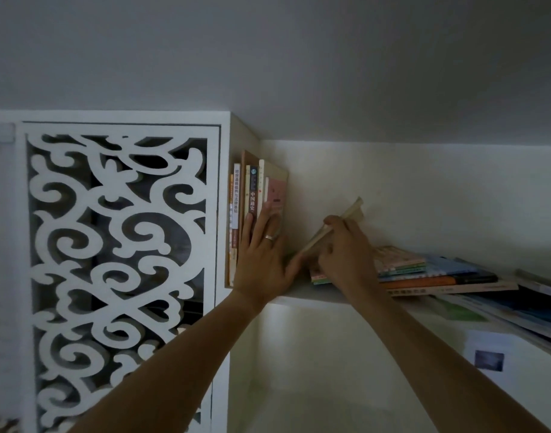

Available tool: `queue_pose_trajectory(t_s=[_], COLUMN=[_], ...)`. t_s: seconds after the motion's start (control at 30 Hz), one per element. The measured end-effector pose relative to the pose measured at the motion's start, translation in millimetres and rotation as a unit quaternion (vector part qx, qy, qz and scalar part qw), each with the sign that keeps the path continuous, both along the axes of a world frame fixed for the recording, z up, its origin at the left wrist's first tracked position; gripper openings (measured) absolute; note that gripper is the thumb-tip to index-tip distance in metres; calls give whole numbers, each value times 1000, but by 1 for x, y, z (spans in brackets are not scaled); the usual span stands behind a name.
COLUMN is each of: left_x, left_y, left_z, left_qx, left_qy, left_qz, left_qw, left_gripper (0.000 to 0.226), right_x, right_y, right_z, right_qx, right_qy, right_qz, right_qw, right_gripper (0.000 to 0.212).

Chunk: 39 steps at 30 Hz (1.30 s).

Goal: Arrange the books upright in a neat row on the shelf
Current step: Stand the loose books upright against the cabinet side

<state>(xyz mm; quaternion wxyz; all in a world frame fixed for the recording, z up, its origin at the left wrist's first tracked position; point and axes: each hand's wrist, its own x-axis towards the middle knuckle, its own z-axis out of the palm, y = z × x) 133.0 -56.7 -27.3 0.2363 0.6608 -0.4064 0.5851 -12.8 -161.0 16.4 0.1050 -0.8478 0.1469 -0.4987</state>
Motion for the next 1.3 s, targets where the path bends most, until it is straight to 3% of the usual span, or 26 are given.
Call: queue_pose_trajectory(t_s=[0.37,0.5,0.73,0.93,1.07,1.17,1.3], left_x=[2,2,7,14,8,6,2], left_y=[-6,-4,-9,-13,-14,-13,-14], left_z=[-4,-6,-6,-9,-6,-5,-4], left_qx=[-68,-66,-32,-9,3,-1,5], left_qy=[-39,-32,-15,-4,12,17,20], left_qz=[63,64,85,119,137,150,157], left_qw=[995,995,996,993,991,989,987], left_gripper=[77,76,72,62,64,64,62], right_x=[39,47,38,-3,-40,-50,-44], right_y=[46,52,22,-20,-52,-76,-84], right_z=[21,20,7,9,28,26,19], right_qx=[-52,-36,-6,-7,-52,-30,-21], right_qy=[20,72,197,295,428,412,384], right_qz=[191,264,231,106,-20,-28,-2], right_qw=[980,961,953,949,902,910,923], right_gripper=[66,100,110,68,63,74,67])
